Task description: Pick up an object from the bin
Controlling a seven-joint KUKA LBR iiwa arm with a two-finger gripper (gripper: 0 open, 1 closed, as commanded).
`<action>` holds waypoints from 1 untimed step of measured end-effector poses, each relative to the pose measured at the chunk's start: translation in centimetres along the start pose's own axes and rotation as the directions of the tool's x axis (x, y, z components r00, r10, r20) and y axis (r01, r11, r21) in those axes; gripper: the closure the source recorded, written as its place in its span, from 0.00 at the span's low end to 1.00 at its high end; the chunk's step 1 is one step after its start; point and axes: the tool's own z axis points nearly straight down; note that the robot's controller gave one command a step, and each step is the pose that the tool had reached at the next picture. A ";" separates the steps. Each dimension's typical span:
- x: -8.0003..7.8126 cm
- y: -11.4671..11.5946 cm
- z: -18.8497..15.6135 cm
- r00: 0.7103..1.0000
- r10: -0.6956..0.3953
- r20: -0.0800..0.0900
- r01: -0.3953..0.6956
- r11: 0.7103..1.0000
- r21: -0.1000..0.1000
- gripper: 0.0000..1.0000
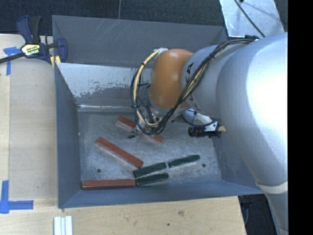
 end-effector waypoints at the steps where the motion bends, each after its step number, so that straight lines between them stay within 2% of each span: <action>1: -0.2 0.0 -2.6 1.000 0.001 0.003 -0.001 1.000 -0.003 1.00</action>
Offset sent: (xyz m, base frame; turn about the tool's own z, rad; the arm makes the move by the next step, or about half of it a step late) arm -0.0002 -0.0001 0.0239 0.0000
